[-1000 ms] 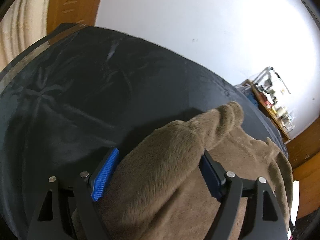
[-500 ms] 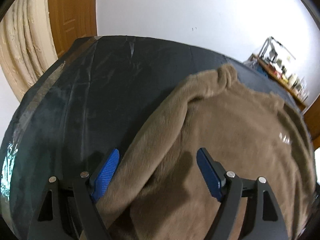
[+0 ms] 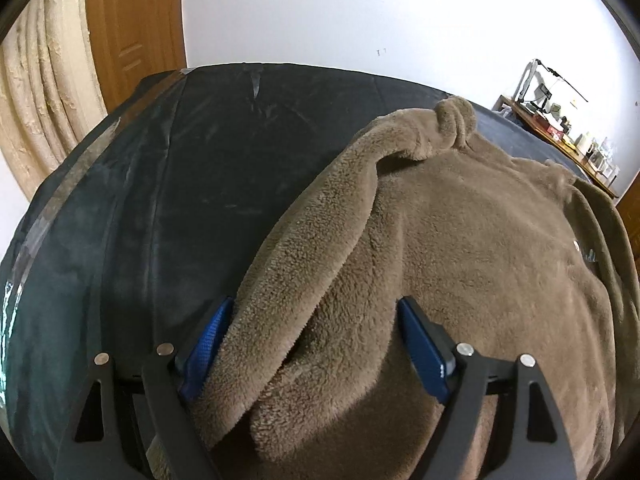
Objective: Fold clothes
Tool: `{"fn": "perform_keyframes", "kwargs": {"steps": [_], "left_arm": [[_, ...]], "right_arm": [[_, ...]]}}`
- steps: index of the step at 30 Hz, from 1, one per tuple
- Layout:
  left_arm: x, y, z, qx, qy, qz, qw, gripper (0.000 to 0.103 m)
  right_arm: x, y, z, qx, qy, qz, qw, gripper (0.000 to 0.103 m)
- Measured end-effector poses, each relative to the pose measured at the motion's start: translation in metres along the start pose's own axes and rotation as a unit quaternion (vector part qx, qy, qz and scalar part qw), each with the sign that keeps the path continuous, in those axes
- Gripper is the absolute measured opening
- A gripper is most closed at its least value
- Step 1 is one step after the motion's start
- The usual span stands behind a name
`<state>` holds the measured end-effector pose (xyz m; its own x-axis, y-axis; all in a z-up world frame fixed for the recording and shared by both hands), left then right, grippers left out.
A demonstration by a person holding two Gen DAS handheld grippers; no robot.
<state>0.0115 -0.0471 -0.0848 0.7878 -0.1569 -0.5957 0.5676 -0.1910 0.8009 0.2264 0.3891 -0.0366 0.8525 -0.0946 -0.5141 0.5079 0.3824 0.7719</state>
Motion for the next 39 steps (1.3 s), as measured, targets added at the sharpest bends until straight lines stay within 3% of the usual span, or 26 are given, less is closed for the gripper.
{"fn": "perform_keyframes", "kwargs": {"steps": [3,5,7,11,13,15,19,22,25,26,28,31,36,39], "left_arm": [[0.0,0.001,0.0,0.003,0.001,-0.002,1.0,0.086],[0.001,0.003,0.0,0.011,0.005,-0.005,0.9999,0.087],[0.0,0.003,0.003,0.02,0.01,-0.008,0.9997,0.088],[-0.001,0.003,0.006,0.038,0.017,-0.012,0.9991,0.09],[-0.002,0.003,0.008,0.043,0.019,-0.013,0.9988,0.091],[-0.002,0.002,0.011,0.048,0.022,-0.015,0.9985,0.091],[-0.001,0.003,0.013,0.05,0.024,-0.016,0.9983,0.091],[-0.001,0.003,0.012,0.049,0.023,-0.016,0.9984,0.091],[-0.001,0.003,0.01,0.049,0.024,-0.016,0.9984,0.091],[-0.001,0.003,0.01,0.049,0.024,-0.016,0.9984,0.091],[0.0,0.003,0.01,0.049,0.024,-0.016,0.9984,0.091],[0.0,0.003,0.01,0.052,0.025,-0.017,0.9982,0.091],[0.0,0.003,0.013,0.057,0.028,-0.018,0.9978,0.092],[0.0,0.003,0.015,0.059,0.029,-0.019,0.9977,0.092]], "right_arm": [[0.002,-0.002,0.009,0.033,0.014,-0.001,0.999,0.053],[0.004,0.0,0.012,0.07,0.025,-0.005,0.997,0.037],[0.005,0.004,0.012,0.114,0.036,-0.011,0.993,0.033],[0.003,0.012,0.0,0.246,0.071,-0.03,0.966,0.033],[0.002,0.014,-0.013,0.24,0.043,-0.032,0.969,0.033],[0.004,0.011,-0.02,0.167,-0.002,-0.019,0.986,0.033],[0.007,0.013,-0.02,0.084,-0.05,-0.023,0.995,0.033],[0.008,0.01,-0.01,0.132,-0.017,-0.028,0.991,0.033],[0.009,0.009,0.0,0.179,0.017,-0.034,0.983,0.018],[0.009,0.011,0.003,0.224,0.04,-0.045,0.973,0.016],[0.006,0.019,0.012,0.348,0.12,-0.077,0.927,0.016],[-0.004,0.022,-0.004,0.398,0.121,-0.078,0.906,0.016],[-0.013,0.032,-0.042,0.529,0.14,-0.097,0.831,0.016],[-0.025,0.042,-0.066,0.578,0.132,-0.116,0.797,0.016]]}}
Point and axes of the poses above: each gripper's, at about its wrist camera, not at the fingertips, and y roughly against the way its jaws point, z to its left, x to its underside, the point moved 3 cm from there along -y, roughly the way its jaws point, and after that the axes turned 3 degrees about -y, right-handed, at the moved point
